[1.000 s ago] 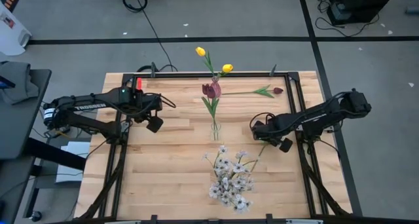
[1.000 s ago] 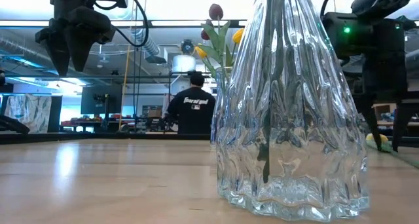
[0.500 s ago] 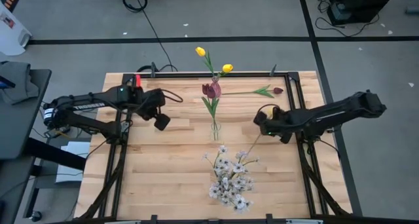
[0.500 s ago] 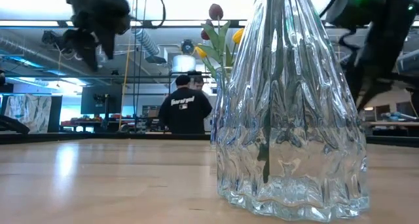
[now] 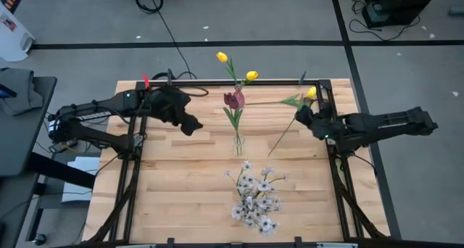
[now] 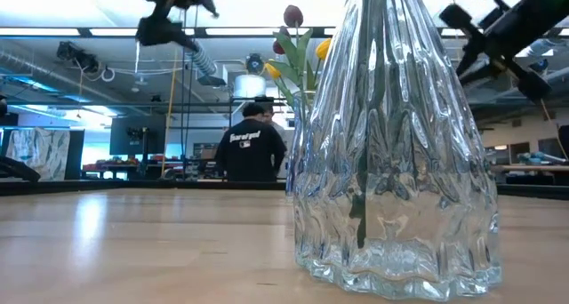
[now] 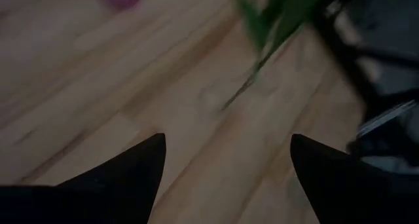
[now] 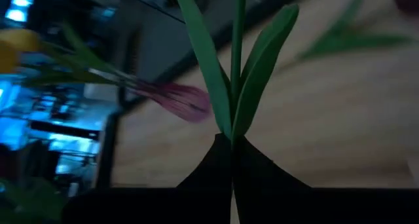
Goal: Sort flowers into vase by color
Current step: Put the yellow flower into the pink transparent vase
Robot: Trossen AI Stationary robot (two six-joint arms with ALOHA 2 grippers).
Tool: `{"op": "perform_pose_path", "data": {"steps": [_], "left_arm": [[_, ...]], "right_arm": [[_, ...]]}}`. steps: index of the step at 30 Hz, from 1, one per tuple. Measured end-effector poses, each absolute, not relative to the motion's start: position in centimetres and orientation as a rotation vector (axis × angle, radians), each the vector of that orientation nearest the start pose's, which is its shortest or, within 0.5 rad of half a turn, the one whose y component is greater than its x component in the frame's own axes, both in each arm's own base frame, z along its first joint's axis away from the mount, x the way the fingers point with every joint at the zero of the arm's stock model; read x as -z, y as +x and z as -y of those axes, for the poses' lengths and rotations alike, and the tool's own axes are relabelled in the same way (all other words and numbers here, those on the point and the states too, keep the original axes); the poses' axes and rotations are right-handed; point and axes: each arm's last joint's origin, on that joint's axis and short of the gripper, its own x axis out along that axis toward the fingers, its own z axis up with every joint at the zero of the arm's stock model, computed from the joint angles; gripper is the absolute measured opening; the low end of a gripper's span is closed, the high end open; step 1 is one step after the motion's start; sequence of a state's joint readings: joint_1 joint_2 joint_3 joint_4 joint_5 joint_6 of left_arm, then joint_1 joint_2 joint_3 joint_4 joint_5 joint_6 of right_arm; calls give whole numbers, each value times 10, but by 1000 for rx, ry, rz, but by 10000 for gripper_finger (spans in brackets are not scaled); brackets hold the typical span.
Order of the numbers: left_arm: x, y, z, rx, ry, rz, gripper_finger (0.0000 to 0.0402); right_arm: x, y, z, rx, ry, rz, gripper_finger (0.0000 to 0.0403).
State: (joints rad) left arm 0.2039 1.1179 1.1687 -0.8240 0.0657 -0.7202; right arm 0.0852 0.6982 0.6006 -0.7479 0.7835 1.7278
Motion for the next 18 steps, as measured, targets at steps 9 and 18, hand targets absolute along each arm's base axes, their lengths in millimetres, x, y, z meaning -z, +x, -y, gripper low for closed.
{"op": "perform_pose_path", "data": {"steps": [9, 18], "left_arm": [[-393, 225, -43, -222, -722, -340, 330], [-434, 231, -50, -108, -569, 66, 330]], "right_arm": [[-275, 118, 19, 916, 944, 98, 5], [-326, 99, 25, 828, 681, 206, 5]]}}
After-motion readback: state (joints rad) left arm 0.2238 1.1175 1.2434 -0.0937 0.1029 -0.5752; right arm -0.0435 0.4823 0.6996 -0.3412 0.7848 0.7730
